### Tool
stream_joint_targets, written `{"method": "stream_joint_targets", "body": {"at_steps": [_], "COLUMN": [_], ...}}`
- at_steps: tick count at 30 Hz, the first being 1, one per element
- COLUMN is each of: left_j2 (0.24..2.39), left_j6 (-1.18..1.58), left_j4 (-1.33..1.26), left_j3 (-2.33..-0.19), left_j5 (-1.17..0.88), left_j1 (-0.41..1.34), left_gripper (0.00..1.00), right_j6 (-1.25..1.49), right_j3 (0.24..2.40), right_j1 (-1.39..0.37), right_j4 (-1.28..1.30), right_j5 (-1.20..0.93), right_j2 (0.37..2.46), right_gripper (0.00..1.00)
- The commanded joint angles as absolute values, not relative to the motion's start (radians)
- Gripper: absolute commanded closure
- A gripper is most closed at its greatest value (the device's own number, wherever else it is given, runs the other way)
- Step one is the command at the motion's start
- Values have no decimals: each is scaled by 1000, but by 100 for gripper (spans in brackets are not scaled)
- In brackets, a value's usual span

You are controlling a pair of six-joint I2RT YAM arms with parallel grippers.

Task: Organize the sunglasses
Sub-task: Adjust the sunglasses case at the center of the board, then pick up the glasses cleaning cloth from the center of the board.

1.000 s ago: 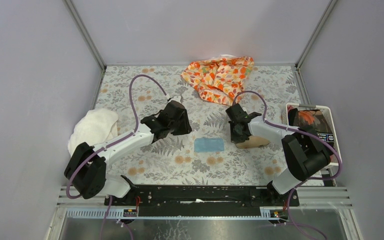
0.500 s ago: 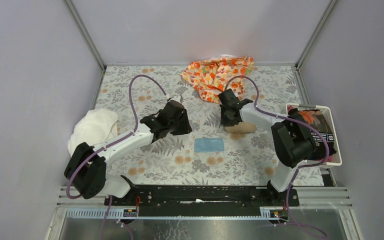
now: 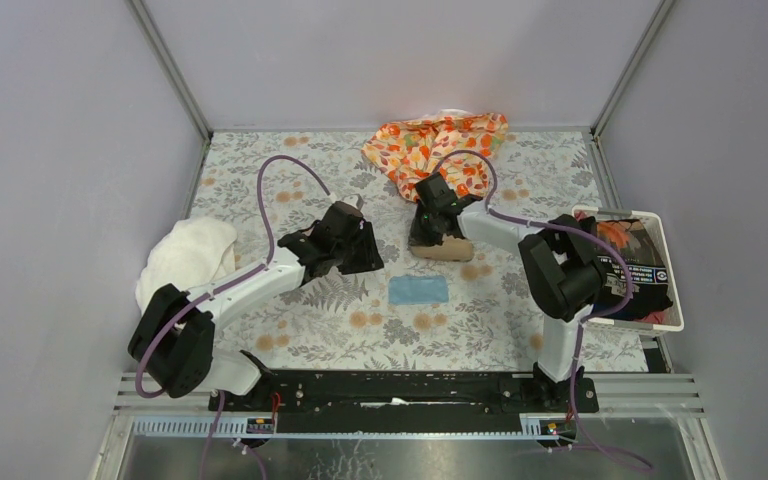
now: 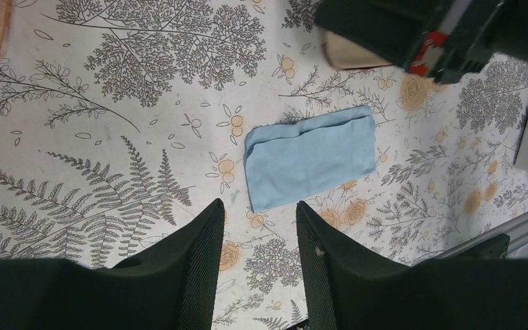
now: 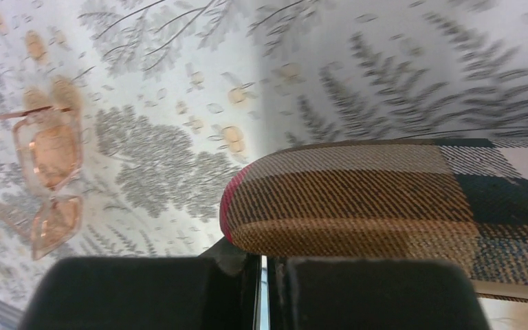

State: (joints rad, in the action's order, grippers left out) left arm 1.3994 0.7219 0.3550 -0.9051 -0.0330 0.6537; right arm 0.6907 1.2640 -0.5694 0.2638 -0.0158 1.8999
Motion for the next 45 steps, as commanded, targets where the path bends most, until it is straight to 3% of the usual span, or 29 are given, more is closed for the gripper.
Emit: {"method": "stream_joint_targets", "body": {"at_steps": [1, 5, 7, 10, 17, 24, 34, 37, 45], "left_j2": [1406, 1408, 1411, 1413, 1427, 1435, 1528, 1592, 1684], "left_j6": [710, 709, 706, 703, 705, 714, 784, 807, 848], "left_j4": [342, 346, 352, 357, 357, 354, 262, 209, 165], "left_j3": [-895, -894, -897, -900, -915, -925, -865, -846, -838], "left_j5": [-45, -47, -46, -44, -54, -67, -125, -154, -161], "left_j1": [647, 646, 646, 646, 645, 646, 647, 647, 649], "left_gripper": [52, 52, 51, 49, 48, 48, 45, 46, 46], "right_j6": [853, 884, 877, 868, 838, 773, 644, 629, 650], "right_j3": [1324, 1358, 1357, 1341, 1310, 1218, 838, 770, 710], "right_j1": [-648, -681, -686, -687, -688, -686, -576, -569, -568], "right_j4": [201, 191, 179, 178, 180, 214, 263, 272, 209], "right_j5": [-79, -83, -83, -68, -80, 16, 67, 36, -22], "right_j2": [1935, 1958, 1949, 1926, 1874, 1692, 1406, 1383, 1440], "right_gripper": [100, 97, 80, 68, 67, 67, 60, 55, 56]}}
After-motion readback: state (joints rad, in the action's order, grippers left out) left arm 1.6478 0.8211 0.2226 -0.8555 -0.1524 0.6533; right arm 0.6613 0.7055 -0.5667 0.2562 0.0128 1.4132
